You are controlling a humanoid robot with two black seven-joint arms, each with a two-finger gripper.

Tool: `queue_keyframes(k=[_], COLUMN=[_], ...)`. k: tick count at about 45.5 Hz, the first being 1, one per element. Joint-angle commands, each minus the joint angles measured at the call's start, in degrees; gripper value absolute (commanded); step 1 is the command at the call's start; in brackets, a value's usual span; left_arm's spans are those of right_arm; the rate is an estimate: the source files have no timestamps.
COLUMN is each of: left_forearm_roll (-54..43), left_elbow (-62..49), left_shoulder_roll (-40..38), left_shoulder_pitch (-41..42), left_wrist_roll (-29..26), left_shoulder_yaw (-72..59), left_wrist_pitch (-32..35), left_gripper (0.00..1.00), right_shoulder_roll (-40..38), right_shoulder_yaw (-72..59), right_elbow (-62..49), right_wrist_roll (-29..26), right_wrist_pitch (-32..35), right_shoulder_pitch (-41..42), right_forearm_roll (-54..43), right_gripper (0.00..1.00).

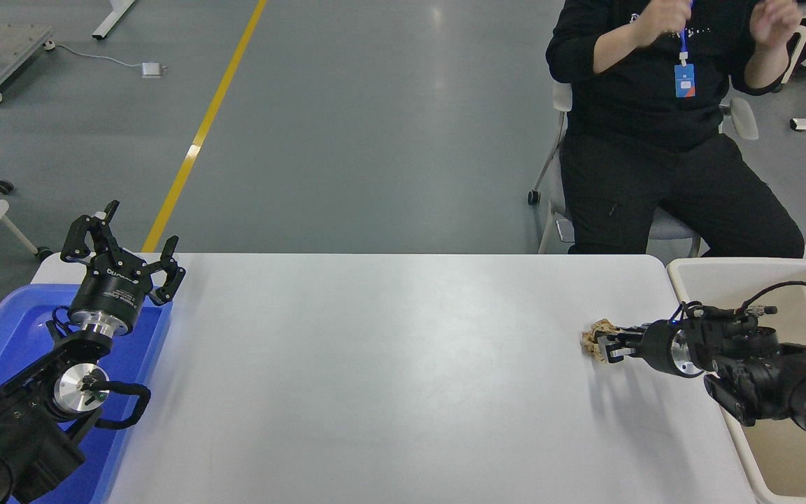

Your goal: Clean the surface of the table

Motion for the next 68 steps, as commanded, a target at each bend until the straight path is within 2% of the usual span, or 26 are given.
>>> queue_keyframes(k=[1,6,16,22,29,37,52,61,68], left_forearm_roll=[0.00,0.00,0.00,0.00,0.00,0.00,0.00,0.00,0.00], left_elbow=[0.00,0.00,0.00,0.00,0.00,0.00,0.00,0.09,0.00], left_shoulder_roll=[0.00,0.00,0.00,0.00,0.00,0.00,0.00,0.00,0.00], left_shoulder_pitch=[0.00,0.00,0.00,0.00,0.00,0.00,0.00,0.00,0.00], left_wrist_roll=[0.00,0.00,0.00,0.00,0.00,0.00,0.00,0.00,0.00], left_shoulder_yaw=[0.00,0.00,0.00,0.00,0.00,0.00,0.00,0.00,0.00], left_wrist_pitch=[0.00,0.00,0.00,0.00,0.00,0.00,0.00,0.00,0.00], left_gripper=[1.00,1.00,1.00,1.00,1.00,1.00,1.00,1.00,1.00], right_shoulder_roll=[-0.18,-1.85,-6.51,-10.64,-16.70,-21.01,-26.29,-27.60,-27.70], right_shoulder_yaw=[0.60,2.70,4.38,9.55,19.22,29.86,35.93,35.58,35.76], right_elbow=[-0.07,0.10,2.12,7.21,14.42,15.57,15.49,11.45,2.05], right_wrist_roll=[0.10,1.06,8.62,12.32,12.32,12.06,11.62,10.48,6.09], right_wrist_pitch=[-0.49,-0.40,0.13,0.30,1.44,6.27,10.32,10.32,10.06], right_shoulder_pitch=[0.90,2.13,6.26,8.63,11.54,12.07,12.24,10.93,7.94], right_forearm_roll=[0.64,4.23,10.83,13.20,13.82,14.79,22.52,27.71,33.67], right_gripper=[0.00,0.00,0.00,0.00,0.00,0.00,0.00,0.00,0.00])
